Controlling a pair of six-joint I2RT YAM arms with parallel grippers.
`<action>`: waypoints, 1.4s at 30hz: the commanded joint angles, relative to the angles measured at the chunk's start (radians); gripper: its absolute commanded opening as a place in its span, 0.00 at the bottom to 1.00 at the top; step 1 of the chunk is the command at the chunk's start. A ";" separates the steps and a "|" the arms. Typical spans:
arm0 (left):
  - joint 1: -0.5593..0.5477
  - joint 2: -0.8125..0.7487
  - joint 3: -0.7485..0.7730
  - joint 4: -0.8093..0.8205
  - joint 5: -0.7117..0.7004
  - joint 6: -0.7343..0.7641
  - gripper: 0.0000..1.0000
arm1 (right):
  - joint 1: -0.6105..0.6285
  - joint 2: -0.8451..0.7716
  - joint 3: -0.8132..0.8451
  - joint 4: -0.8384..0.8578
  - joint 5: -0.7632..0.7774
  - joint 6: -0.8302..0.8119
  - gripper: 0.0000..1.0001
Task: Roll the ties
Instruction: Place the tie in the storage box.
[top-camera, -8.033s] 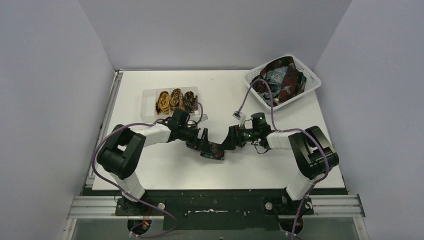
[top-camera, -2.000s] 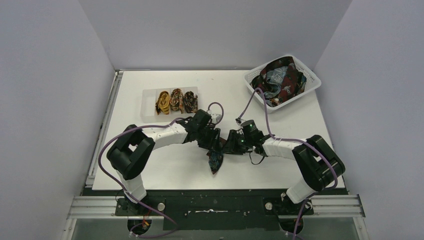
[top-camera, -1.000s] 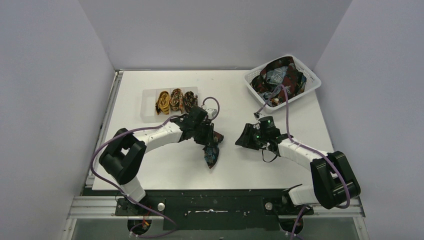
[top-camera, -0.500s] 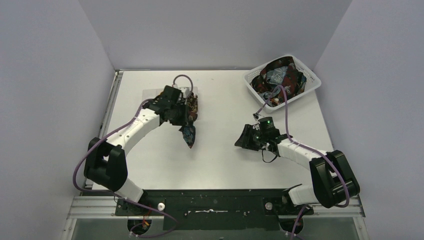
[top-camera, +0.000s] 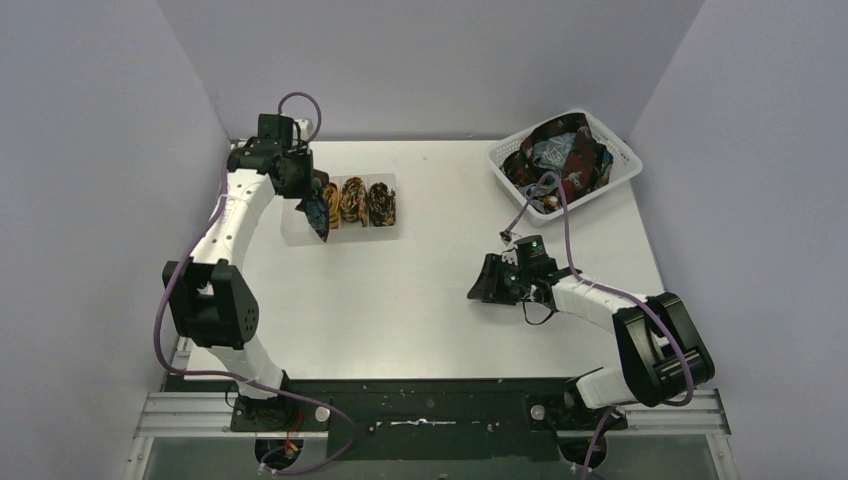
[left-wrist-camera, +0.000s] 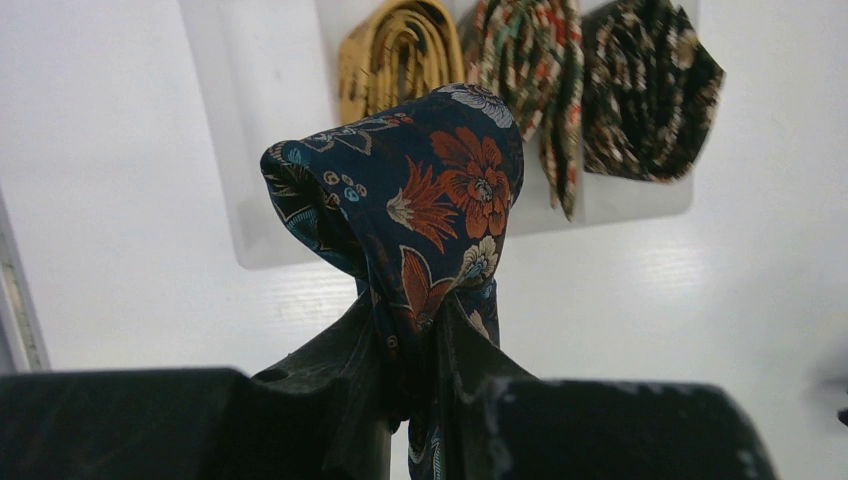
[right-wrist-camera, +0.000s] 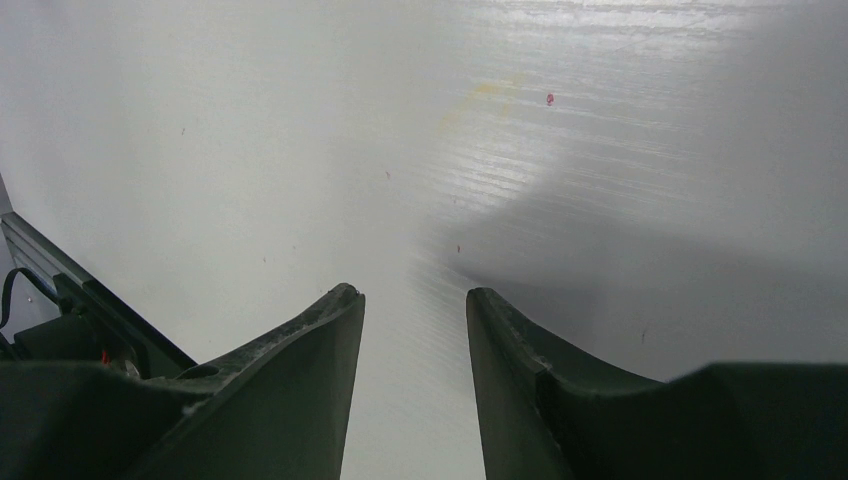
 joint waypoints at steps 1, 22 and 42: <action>0.042 0.132 0.153 -0.097 -0.058 0.085 0.00 | -0.017 0.027 0.041 -0.003 -0.043 -0.043 0.44; 0.088 0.559 0.646 -0.304 -0.184 0.189 0.00 | -0.087 0.102 0.025 0.020 -0.097 -0.059 0.44; 0.080 0.615 0.583 -0.238 -0.167 0.172 0.00 | -0.124 0.119 0.021 0.009 -0.133 -0.092 0.44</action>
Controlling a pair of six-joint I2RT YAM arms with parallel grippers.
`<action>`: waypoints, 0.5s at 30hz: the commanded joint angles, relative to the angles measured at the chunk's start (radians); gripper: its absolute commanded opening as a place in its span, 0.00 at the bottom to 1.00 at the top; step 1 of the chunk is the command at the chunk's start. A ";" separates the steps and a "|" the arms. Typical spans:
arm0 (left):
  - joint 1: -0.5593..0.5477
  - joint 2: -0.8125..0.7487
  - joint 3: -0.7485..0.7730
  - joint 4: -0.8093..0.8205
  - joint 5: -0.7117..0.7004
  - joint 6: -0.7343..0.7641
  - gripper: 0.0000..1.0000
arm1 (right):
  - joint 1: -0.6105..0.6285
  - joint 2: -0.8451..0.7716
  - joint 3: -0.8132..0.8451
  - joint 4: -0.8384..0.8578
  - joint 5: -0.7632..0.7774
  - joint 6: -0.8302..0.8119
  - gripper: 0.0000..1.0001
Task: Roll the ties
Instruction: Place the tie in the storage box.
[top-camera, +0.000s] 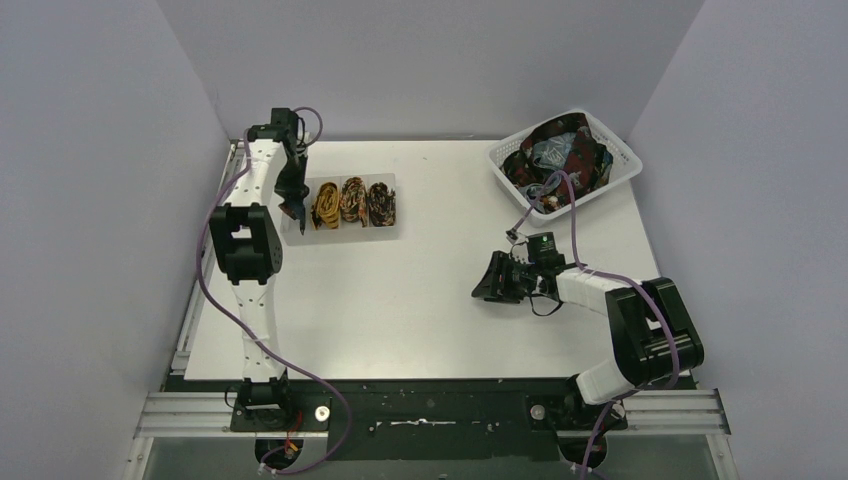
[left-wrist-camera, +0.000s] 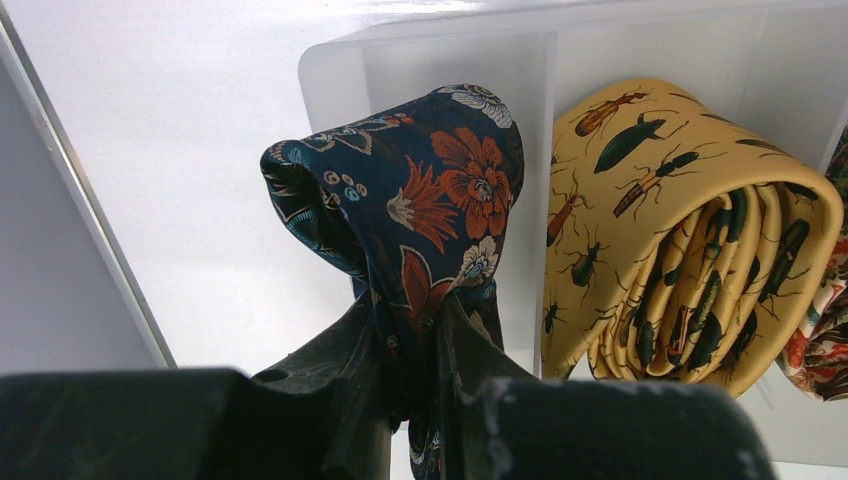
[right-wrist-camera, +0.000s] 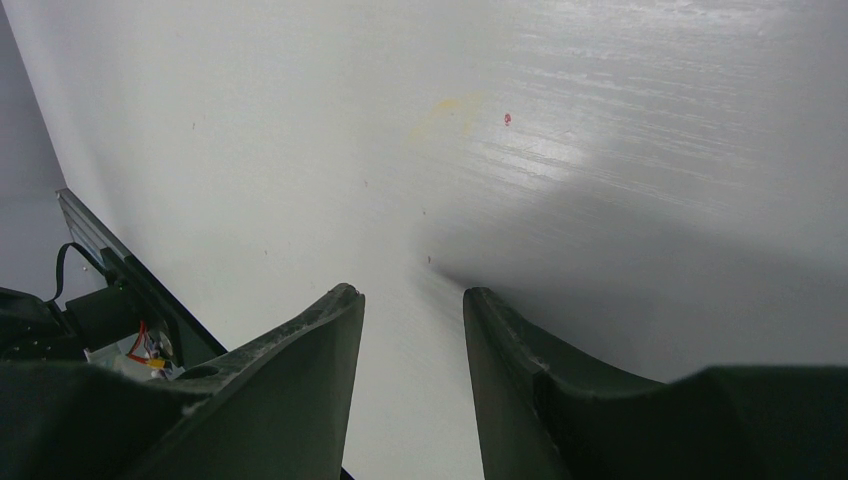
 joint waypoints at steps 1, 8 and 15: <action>-0.004 0.029 0.032 0.026 0.019 0.009 0.00 | -0.010 0.029 0.005 -0.010 0.026 -0.034 0.44; -0.022 0.068 0.063 0.014 -0.067 -0.009 0.00 | -0.016 0.037 -0.003 -0.005 0.015 -0.036 0.45; -0.053 0.065 0.017 0.055 -0.158 -0.003 0.00 | -0.021 0.046 -0.007 0.001 0.007 -0.036 0.45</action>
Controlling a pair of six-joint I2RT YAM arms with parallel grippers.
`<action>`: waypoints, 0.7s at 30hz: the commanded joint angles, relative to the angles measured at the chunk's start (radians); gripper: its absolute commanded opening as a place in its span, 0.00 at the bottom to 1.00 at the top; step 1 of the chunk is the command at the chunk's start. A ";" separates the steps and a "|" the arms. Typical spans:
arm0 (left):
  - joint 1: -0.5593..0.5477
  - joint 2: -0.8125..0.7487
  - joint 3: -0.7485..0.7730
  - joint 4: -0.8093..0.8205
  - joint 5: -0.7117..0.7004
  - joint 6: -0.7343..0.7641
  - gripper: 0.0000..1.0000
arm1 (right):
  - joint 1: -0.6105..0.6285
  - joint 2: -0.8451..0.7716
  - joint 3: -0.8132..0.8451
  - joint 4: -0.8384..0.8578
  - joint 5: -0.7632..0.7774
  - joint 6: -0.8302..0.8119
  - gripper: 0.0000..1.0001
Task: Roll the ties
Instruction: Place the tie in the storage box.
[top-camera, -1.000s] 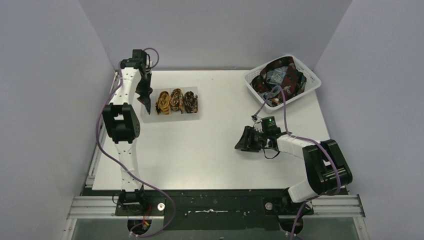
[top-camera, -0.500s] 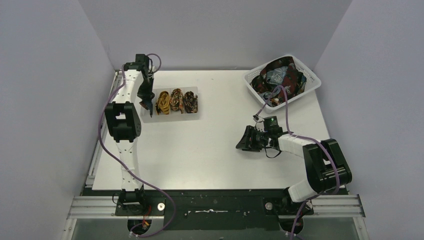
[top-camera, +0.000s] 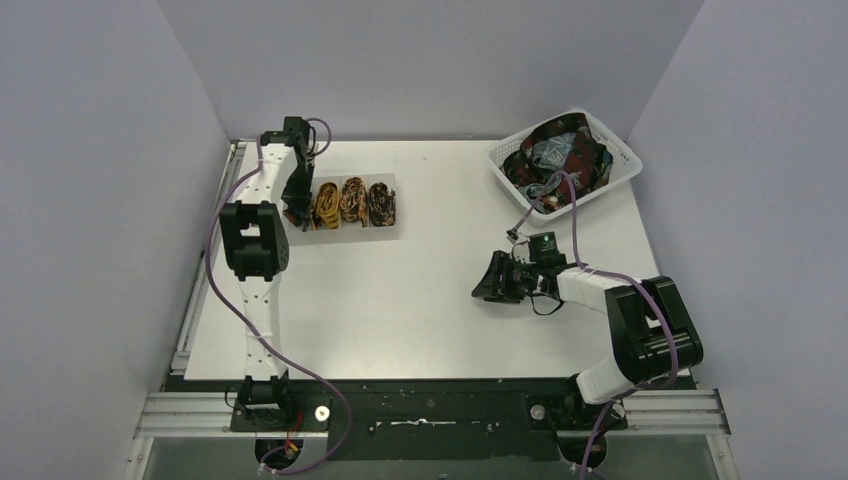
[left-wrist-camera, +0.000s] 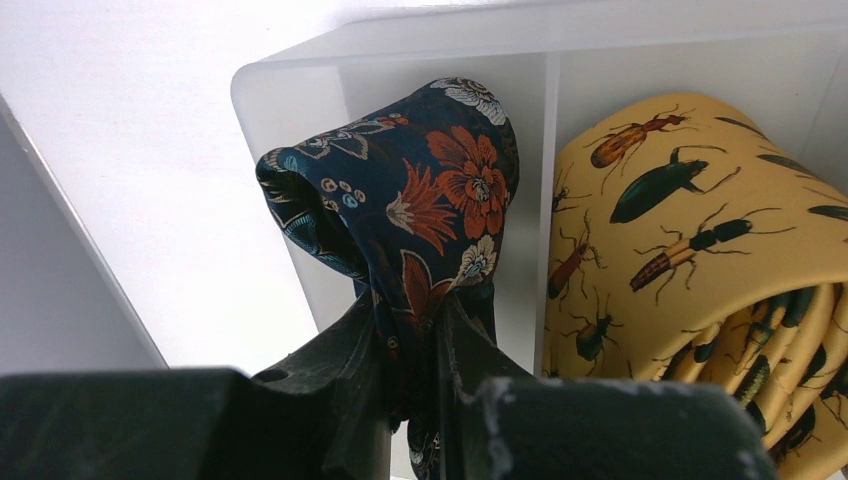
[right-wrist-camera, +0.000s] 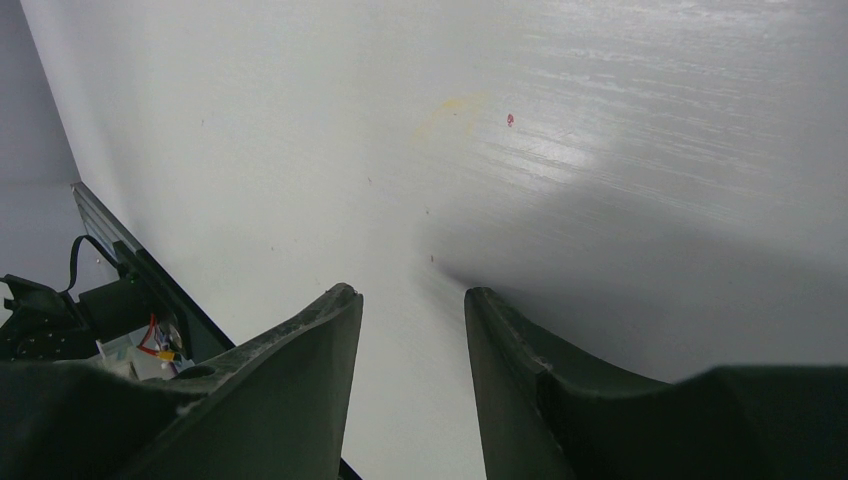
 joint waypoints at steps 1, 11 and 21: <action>-0.020 -0.009 0.001 0.058 -0.077 0.002 0.00 | -0.008 0.036 -0.007 -0.007 0.041 -0.031 0.46; -0.011 0.009 0.021 0.077 -0.047 0.066 0.00 | -0.010 0.040 -0.008 -0.012 0.034 -0.035 0.46; -0.030 0.006 -0.057 0.134 -0.112 0.020 0.00 | -0.010 0.049 -0.011 -0.006 0.028 -0.029 0.47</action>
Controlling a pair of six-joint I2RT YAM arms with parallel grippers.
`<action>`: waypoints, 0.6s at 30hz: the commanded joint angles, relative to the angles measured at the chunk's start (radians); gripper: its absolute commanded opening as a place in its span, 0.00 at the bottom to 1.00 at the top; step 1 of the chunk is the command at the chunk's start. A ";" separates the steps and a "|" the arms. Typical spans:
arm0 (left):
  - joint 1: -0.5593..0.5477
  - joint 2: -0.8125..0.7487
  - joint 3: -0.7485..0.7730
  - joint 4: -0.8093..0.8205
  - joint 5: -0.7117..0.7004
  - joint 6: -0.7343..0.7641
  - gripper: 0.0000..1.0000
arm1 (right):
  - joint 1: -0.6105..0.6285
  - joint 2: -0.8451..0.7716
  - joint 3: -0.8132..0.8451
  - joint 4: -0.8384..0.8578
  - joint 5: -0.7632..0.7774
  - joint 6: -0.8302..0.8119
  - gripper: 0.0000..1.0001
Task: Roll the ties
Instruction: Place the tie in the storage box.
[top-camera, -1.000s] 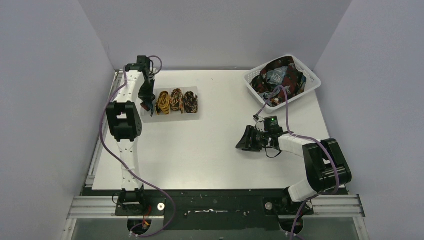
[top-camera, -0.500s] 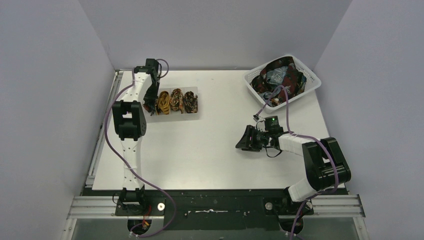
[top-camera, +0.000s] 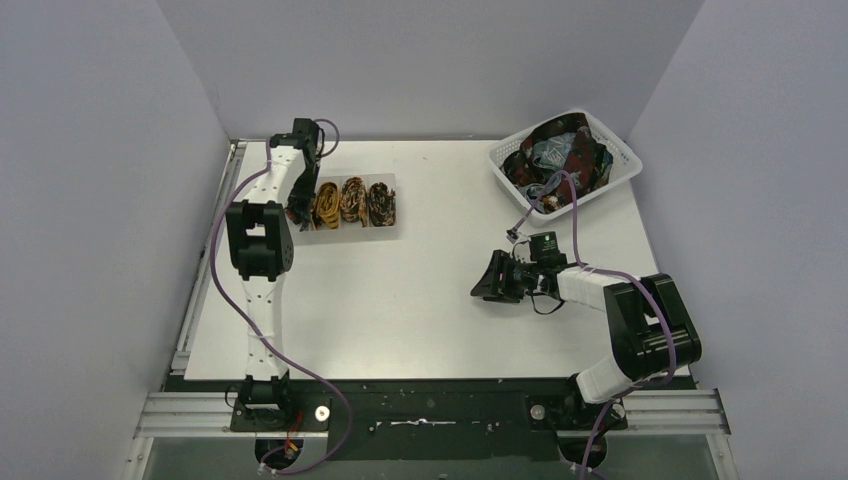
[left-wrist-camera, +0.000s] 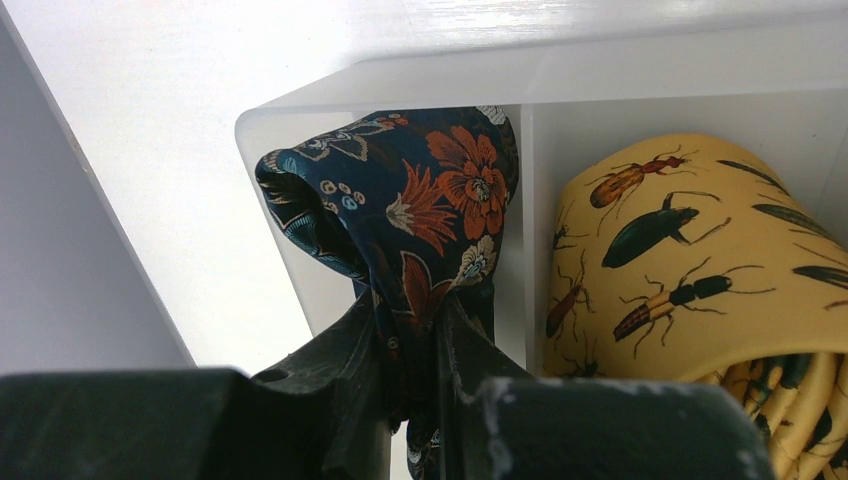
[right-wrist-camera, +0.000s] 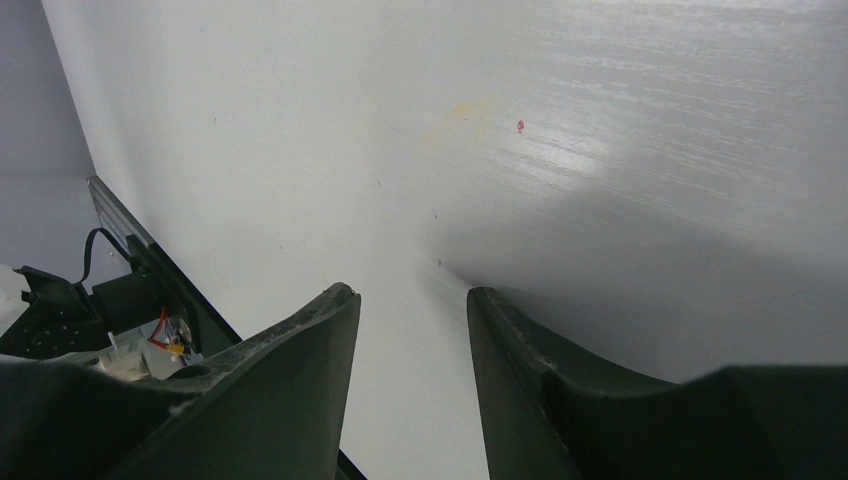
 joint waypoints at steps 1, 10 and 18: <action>-0.004 -0.011 -0.033 0.070 -0.026 -0.018 0.00 | -0.004 0.030 -0.011 -0.028 0.061 -0.029 0.47; 0.004 -0.060 -0.005 0.051 -0.014 -0.025 0.23 | -0.004 0.019 -0.011 -0.030 0.060 -0.030 0.48; 0.005 -0.084 0.010 0.027 -0.007 -0.030 0.32 | -0.004 0.018 -0.013 -0.031 0.056 -0.033 0.48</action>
